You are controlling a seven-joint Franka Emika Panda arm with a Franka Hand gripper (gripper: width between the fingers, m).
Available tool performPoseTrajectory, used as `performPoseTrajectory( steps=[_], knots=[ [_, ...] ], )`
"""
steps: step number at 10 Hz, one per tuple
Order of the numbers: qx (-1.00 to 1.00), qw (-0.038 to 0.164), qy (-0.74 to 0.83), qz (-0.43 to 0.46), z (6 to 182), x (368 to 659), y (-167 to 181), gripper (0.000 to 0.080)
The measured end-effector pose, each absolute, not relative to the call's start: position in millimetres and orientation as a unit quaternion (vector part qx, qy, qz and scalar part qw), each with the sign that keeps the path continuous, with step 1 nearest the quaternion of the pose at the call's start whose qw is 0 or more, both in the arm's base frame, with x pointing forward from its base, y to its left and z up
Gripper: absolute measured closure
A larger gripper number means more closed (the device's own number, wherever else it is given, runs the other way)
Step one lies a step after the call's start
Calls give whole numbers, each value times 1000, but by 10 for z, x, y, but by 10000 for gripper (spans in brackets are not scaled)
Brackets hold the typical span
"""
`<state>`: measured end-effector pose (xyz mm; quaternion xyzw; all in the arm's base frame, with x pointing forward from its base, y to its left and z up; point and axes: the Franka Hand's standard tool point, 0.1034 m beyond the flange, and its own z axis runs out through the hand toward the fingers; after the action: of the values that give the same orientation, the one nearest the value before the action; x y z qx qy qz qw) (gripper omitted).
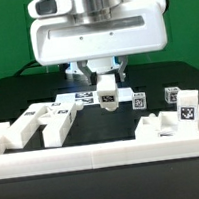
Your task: Assemble chair
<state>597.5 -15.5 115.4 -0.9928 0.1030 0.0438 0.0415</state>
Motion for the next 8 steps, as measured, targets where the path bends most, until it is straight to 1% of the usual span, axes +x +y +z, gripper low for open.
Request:
performPoseTrajectory(
  steps=[1, 2, 4, 5, 6, 8],
  knots=[
    [-994, 36, 102, 0, 1227, 6092, -139, 509],
    [-993, 28, 100, -48, 1240, 6134, -104, 509],
    [-988, 14, 98, -114, 1212, 6157, -124, 509],
    [-989, 14, 98, -111, 1191, 6133, -121, 509],
    [-988, 16, 101, -113, 1214, 6149, -99, 509],
    [-987, 22, 108, -120, 1305, 6199, 62, 509]
  ],
)
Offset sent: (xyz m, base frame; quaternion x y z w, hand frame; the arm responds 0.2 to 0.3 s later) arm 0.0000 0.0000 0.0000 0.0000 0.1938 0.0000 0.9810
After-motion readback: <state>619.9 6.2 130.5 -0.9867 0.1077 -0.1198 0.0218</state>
